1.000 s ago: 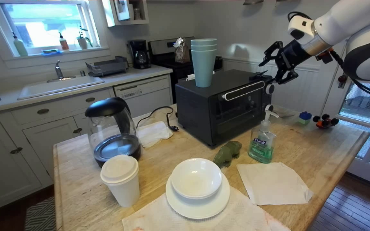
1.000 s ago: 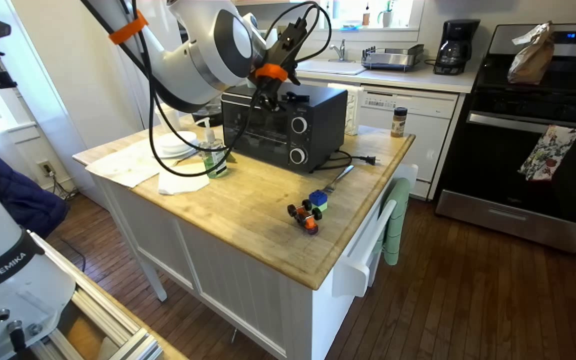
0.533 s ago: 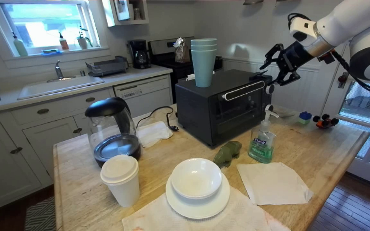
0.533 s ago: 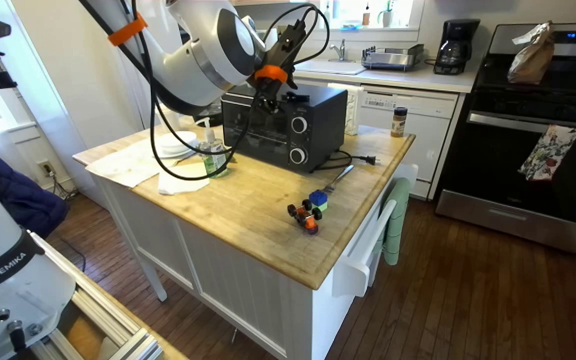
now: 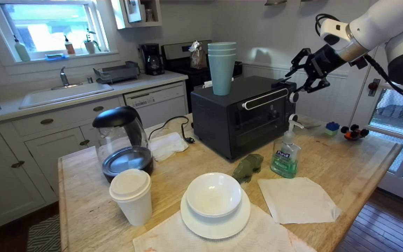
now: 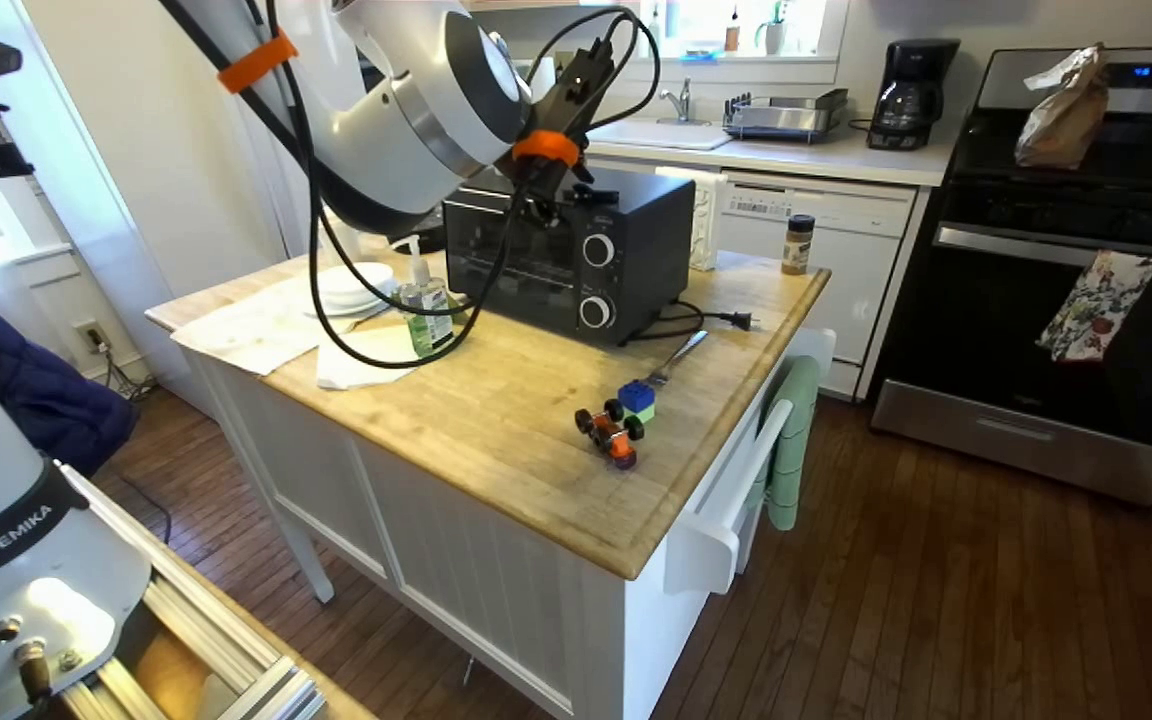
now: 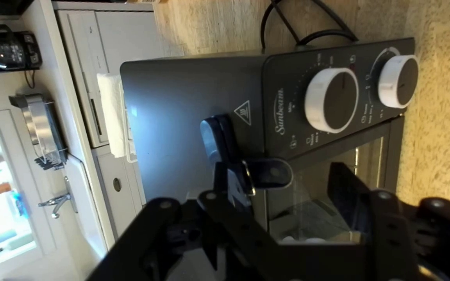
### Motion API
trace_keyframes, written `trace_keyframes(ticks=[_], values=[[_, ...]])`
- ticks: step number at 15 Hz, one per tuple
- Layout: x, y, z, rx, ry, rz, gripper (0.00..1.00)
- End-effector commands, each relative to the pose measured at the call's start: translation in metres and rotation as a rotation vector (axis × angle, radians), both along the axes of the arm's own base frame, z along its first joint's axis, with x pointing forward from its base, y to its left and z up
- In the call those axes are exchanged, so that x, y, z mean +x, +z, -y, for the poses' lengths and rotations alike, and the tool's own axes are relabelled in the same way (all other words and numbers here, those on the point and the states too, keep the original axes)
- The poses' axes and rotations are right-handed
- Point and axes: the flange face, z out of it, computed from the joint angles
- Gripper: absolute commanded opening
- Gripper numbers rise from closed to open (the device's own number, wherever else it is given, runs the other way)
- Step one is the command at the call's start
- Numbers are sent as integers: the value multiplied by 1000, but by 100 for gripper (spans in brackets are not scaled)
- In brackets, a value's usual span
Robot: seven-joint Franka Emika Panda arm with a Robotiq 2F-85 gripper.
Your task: Clip the clipper onto the oven handle
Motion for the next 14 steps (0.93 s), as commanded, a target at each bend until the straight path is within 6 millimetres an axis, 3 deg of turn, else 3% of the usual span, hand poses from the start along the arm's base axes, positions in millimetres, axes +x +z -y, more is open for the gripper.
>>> trace_keyframes(ticks=[1,5,10,14], values=[[5,2,5,10,23,17,64],[7,5,9,15,22,23,59],[10,7,10,30,27,26,62],[11,6,11,40,33,24,51]])
